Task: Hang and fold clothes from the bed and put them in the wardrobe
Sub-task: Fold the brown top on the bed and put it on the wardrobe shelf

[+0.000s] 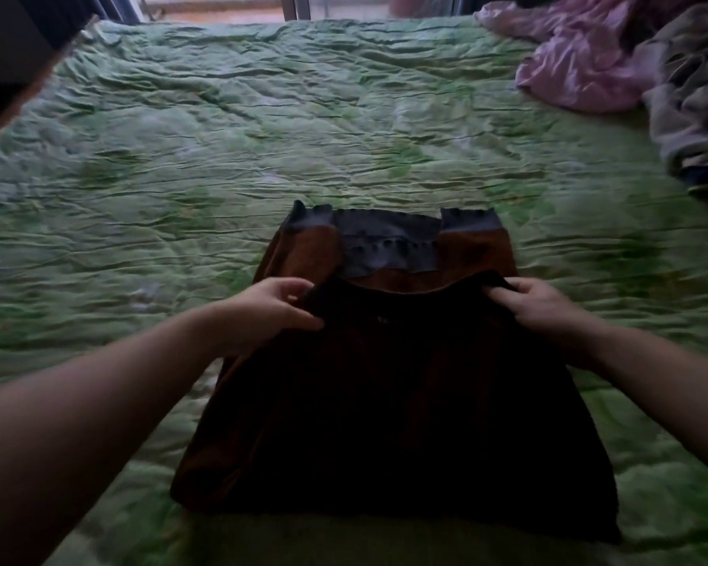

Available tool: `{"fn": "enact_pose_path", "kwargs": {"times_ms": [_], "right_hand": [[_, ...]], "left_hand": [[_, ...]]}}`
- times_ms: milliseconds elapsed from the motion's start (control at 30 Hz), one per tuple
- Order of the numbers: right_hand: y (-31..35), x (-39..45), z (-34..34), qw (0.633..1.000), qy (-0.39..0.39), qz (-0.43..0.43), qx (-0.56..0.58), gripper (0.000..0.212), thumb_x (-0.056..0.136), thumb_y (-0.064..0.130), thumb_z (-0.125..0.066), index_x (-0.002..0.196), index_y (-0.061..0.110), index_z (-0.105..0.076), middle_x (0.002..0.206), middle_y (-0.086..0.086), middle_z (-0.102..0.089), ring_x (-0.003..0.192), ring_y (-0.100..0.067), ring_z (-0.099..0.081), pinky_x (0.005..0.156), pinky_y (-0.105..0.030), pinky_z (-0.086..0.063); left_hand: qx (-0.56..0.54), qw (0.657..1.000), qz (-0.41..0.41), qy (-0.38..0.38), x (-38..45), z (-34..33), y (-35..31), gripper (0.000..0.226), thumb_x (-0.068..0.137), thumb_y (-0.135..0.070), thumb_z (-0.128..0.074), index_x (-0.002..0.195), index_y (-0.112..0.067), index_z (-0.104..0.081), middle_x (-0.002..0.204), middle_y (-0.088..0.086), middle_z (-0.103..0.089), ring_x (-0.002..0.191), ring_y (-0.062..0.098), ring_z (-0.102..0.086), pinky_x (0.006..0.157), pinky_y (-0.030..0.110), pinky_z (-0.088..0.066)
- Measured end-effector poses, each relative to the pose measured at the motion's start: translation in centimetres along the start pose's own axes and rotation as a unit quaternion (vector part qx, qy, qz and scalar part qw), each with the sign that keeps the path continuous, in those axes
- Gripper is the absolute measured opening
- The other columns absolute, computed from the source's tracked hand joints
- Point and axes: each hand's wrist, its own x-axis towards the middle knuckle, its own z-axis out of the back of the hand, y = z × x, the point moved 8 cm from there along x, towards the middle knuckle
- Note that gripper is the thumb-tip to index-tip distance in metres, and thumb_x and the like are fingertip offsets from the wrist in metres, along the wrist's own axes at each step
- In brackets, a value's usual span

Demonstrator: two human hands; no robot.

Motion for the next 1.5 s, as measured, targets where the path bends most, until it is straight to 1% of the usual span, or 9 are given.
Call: {"fn": "enact_pose_path", "kwargs": {"times_ms": [300, 400, 500, 633, 733, 867, 1000, 1167, 1500], "right_hand": [[7.1, 11.6, 1.3, 0.995, -0.055, 0.012, -0.079, 0.012, 0.093, 0.020, -0.060, 0.090, 0.011, -0.067, 0.085, -0.011, -0.069, 0.071, -0.025, -0.063, 0.073, -0.038, -0.053], [9.0, 15.2, 2.9, 0.977, -0.159, 0.030, -0.136, 0.023, 0.089, 0.027, -0.062, 0.101, 0.009, -0.069, 0.105, -0.014, -0.071, 0.093, -0.031, -0.066, 0.087, -0.042, -0.052], [10.9, 14.1, 4.3, 0.908, -0.326, 0.119, -0.236, 0.032, 0.088, 0.027, -0.058, 0.118, 0.019, -0.060, 0.118, -0.008, -0.064, 0.111, -0.028, -0.058, 0.093, -0.037, -0.044], [7.7, 11.8, -3.1, 0.840, -0.196, 0.286, -0.417, 0.052, 0.080, 0.046, -0.048, 0.126, 0.022, -0.054, 0.131, -0.007, -0.053, 0.124, -0.027, -0.049, 0.104, -0.044, -0.033], [2.5, 13.2, -5.0, 0.815, -0.120, 0.164, -0.543, 0.069, 0.086, 0.058, -0.048, 0.146, 0.030, -0.028, 0.158, -0.004, -0.018, 0.145, -0.024, -0.016, 0.117, -0.048, -0.008], [2.9, 14.9, -1.4, 0.829, -0.226, 0.098, -0.502, 0.067, 0.088, 0.057, -0.049, 0.141, 0.020, -0.034, 0.143, -0.014, -0.037, 0.133, -0.033, -0.034, 0.107, -0.048, -0.026], [4.3, 15.4, -1.4, 0.839, -0.197, 0.184, -0.472, 0.033, 0.093, 0.040, -0.052, 0.115, 0.016, -0.054, 0.112, -0.012, -0.062, 0.105, -0.033, -0.058, 0.086, -0.040, -0.041], [8.3, 16.1, 1.4, 0.857, -0.276, 0.289, -0.325, 0.024, 0.092, 0.029, -0.052, 0.105, 0.008, -0.057, 0.102, -0.021, -0.063, 0.093, -0.039, -0.059, 0.075, -0.042, -0.046], [4.5, 15.9, -1.6, 0.806, -0.193, 0.110, -0.549, 0.055, 0.089, 0.042, -0.051, 0.138, 0.024, -0.034, 0.144, -0.014, -0.032, 0.132, -0.036, -0.032, 0.110, -0.049, -0.022]], "left_hand": [[0.017, 0.988, -0.066, -0.138, 10.6, 6.9, -5.7, 0.039, 0.083, 0.013, -0.057, 0.115, -0.008, -0.061, 0.097, 0.012, -0.063, 0.080, 0.021, -0.059, 0.076, 0.028, -0.049], [-0.007, 0.965, -0.091, -0.246, 12.8, 8.9, -7.7, 0.048, 0.079, 0.009, -0.062, 0.108, -0.027, -0.057, 0.108, 0.010, -0.060, 0.076, 0.017, -0.058, 0.067, 0.024, -0.054], [0.199, 0.896, -0.128, -0.377, 12.2, 8.8, -9.3, 0.055, 0.072, -0.014, -0.068, 0.121, -0.033, -0.051, 0.123, 0.009, -0.048, 0.100, 0.025, -0.054, 0.094, 0.036, -0.047], [0.493, 0.839, -0.133, -0.186, 12.6, -0.5, -6.1, 0.058, 0.077, -0.063, -0.051, 0.131, -0.045, -0.043, 0.146, -0.002, -0.037, 0.135, 0.028, -0.034, 0.111, 0.052, -0.027], [0.596, 0.798, -0.017, -0.090, 14.1, -2.5, -0.9, 0.079, 0.078, -0.082, -0.029, 0.146, -0.050, -0.003, 0.161, -0.009, 0.008, 0.147, 0.028, 0.013, 0.113, 0.064, 0.000], [0.532, 0.827, -0.051, -0.175, 15.3, 0.1, -1.0, 0.079, 0.082, -0.076, -0.028, 0.149, -0.043, -0.004, 0.161, -0.006, 0.008, 0.148, 0.020, 0.008, 0.118, 0.053, -0.003], [0.442, 0.831, -0.062, -0.331, 14.6, 4.1, -1.4, 0.075, 0.087, -0.061, -0.045, 0.149, -0.023, -0.024, 0.153, 0.007, -0.025, 0.139, 0.030, -0.025, 0.111, 0.047, -0.023], [0.463, 0.824, -0.055, -0.324, 16.2, 4.4, -1.9, 0.065, 0.090, -0.058, -0.044, 0.146, -0.029, -0.029, 0.145, 0.007, -0.031, 0.129, 0.034, -0.032, 0.106, 0.047, -0.026], [0.515, 0.828, -0.015, -0.221, 14.5, 0.7, -1.0, 0.080, 0.084, -0.075, -0.025, 0.151, -0.037, -0.004, 0.162, 0.000, 0.000, 0.147, 0.026, -0.001, 0.117, 0.046, -0.004]]}}
